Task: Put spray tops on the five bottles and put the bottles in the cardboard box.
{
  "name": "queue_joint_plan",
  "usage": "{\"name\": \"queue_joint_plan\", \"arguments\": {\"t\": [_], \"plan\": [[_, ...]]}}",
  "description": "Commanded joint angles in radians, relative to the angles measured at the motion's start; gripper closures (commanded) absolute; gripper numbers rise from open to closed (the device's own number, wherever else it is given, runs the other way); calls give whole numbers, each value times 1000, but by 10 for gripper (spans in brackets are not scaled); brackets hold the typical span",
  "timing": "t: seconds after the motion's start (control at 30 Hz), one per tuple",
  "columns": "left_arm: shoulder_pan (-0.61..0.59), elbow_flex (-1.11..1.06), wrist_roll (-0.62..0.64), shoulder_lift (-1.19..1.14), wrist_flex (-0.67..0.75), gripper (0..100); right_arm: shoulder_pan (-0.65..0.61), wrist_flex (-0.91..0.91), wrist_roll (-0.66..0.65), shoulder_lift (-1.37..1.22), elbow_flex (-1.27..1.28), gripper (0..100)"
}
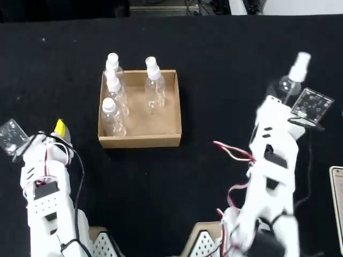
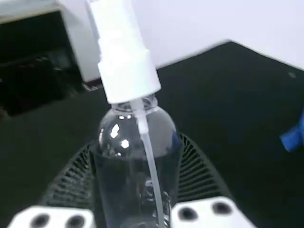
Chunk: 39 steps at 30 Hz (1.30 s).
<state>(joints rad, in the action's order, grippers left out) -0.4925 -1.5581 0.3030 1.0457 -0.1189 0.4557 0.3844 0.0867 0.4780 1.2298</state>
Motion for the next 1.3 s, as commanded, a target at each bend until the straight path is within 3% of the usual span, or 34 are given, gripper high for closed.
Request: {"name": "queue_joint_plan", "arguments": {"t": [0.0, 0.17, 0.43, 0.67, 1.27], "plan": [[56, -56, 8, 3, 127, 795, 80, 206, -2, -160, -99, 988], [168, -113, 0, 9, 204, 795, 133, 341, -2, -349, -150, 988], [168, -116, 0, 9, 203, 795, 135, 608, -126, -587, -159, 988], [168, -116, 0, 9, 203, 795, 141, 852, -129, -779, -151, 988], [168, -116, 0, 9, 203, 795, 75, 904, -133, -898, -124, 950]]}}
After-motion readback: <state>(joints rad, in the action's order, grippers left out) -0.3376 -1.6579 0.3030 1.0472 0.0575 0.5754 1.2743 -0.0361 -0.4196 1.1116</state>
